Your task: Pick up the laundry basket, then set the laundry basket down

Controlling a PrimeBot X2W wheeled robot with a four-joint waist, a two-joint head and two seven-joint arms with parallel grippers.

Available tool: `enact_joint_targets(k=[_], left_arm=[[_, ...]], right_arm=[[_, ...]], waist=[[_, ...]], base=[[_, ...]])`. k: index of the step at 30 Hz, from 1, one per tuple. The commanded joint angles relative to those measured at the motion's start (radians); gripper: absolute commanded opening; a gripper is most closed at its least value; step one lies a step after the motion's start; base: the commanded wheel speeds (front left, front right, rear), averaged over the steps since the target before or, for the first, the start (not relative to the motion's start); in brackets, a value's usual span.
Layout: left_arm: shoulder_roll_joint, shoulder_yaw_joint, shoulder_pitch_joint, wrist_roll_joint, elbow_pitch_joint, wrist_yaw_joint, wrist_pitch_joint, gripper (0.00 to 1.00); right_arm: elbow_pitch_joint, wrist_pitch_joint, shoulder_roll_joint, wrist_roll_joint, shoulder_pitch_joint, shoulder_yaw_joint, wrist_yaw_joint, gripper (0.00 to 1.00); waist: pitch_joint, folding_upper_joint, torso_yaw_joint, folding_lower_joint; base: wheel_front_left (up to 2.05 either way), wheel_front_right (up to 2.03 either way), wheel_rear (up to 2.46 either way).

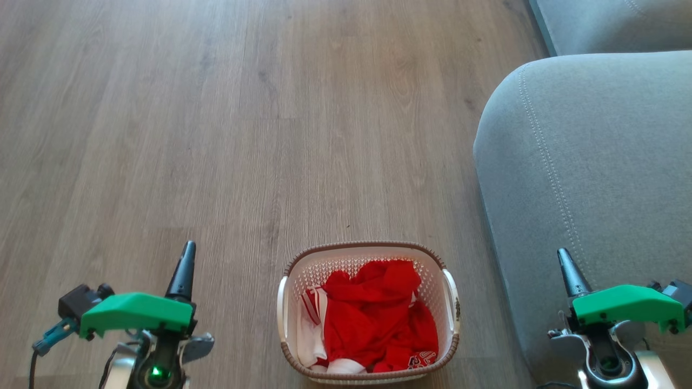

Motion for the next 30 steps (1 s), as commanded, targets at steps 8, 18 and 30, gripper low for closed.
enact_joint_targets(k=[8, 18, 30], left_arm=[[0.015, 0.063, -0.044, -0.102, -0.027, -0.020, 0.029, 0.00], [0.014, 0.101, -0.044, -0.205, -0.024, -0.030, 0.059, 0.00], [0.013, 0.142, -0.044, -0.317, -0.021, -0.042, 0.093, 0.00]], right_arm=[[-0.028, 0.030, -0.010, 0.103, -0.045, -0.007, 0.005, 0.00], [-0.025, 0.060, -0.009, 0.205, -0.045, -0.025, 0.006, 0.00], [-0.021, 0.092, -0.008, 0.316, -0.045, -0.045, 0.006, 0.00]], waist=[[-0.001, 0.0000, -0.006, 0.0000], [-0.003, 0.0000, -0.014, 0.0000], [-0.004, 0.0000, -0.022, 0.0000]], base=[[0.00, 0.00, 0.00], [0.00, 0.00, 0.00], [0.00, 0.00, 0.00]])
